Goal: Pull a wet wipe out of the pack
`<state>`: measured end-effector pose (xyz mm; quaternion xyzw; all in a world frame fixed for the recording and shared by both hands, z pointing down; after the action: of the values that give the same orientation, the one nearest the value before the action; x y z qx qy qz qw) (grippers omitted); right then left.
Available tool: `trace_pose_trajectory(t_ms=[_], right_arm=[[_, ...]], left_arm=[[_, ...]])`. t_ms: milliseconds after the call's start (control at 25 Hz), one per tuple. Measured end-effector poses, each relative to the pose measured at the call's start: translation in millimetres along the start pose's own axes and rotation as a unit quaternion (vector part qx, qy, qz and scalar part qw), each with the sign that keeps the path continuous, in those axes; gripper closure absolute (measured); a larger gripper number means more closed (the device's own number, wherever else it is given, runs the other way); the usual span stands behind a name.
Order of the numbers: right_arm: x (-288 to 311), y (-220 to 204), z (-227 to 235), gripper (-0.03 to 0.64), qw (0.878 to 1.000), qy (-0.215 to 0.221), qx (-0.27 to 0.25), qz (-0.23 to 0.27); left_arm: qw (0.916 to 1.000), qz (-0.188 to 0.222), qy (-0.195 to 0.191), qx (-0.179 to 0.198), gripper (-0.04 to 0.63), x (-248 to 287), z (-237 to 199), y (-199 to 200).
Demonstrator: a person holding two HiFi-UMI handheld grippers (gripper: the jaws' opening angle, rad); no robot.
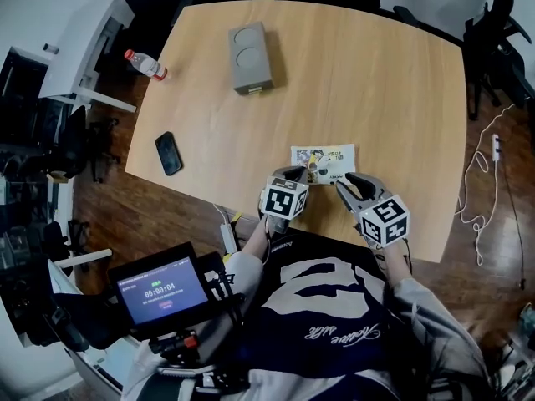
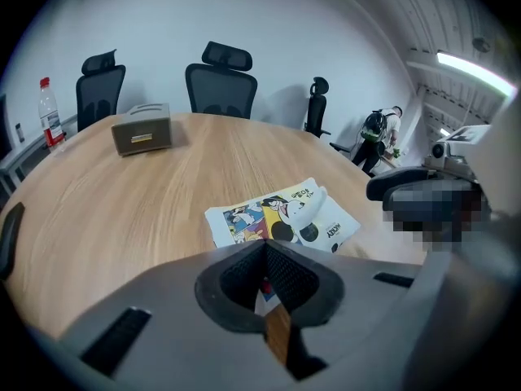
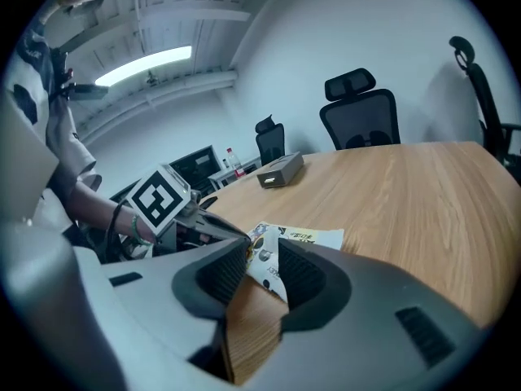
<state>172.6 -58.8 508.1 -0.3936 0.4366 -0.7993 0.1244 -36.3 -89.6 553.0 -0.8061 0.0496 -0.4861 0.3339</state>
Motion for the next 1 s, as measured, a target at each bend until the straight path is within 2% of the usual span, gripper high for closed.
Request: trace_pose_trajectory(t_ms=[160, 320, 440, 600, 760, 880, 920, 1000], right_arm=[[18.8, 3.4, 7.2, 0.477, 0.995, -0.001, -0.093, -0.036], [39.3, 6.3, 12.0, 0.449, 0.983, 0.019, -0.171, -0.068], [58.7, 9.4, 14.1, 0.449, 0.978, 0.026, -0.187, -0.09], [77.9, -1.6, 12.5, 0.451, 0.977, 0.028, -0.18, -0.114], [80.9, -1.2, 8.1, 0.466, 0.97, -0.009, -0.207, -0.125], [86.2, 4.1, 0.1, 0.546, 0.966, -0.025, -0.218, -0.134], [87.5, 5.0, -3.4, 0.595, 0.965, -0.022, -0.222, -0.14], [88.3, 7.2, -9.0, 0.608, 0.965, -0.013, -0.216, -0.146]], left_arm=[[0.9999, -0.012, -0.012, 0.0, 0.592, 6.8, 0.3, 1.8], [0.999, -0.028, -0.015, 0.032, 0.592, 12.3, 6.3, -0.3], [0.9988, -0.022, -0.017, 0.04, 0.592, 14.3, 6.8, -0.9], [0.9992, -0.01, -0.013, 0.036, 0.592, 17.0, 8.9, -7.9], [0.9995, -0.009, -0.022, 0.018, 0.592, 15.3, 8.4, -5.0], [0.9996, -0.001, -0.023, 0.016, 0.592, 13.2, 2.5, -3.6], [0.9995, 0.001, -0.024, 0.018, 0.592, 13.2, 1.3, -3.8], [0.9995, 0.001, -0.028, 0.016, 0.592, 13.2, 0.2, -3.9]])
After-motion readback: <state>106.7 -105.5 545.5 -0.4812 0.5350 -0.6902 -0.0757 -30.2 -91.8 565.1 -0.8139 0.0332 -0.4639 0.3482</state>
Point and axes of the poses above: the fingertips, and each gripper's own axes: x forward along the fingers, z to its right, y out of its top, the point moved 10 cm from there along -x, backward along the fingers, and after that the axes turned 5 degrees about -y, right-handed, at the moved point
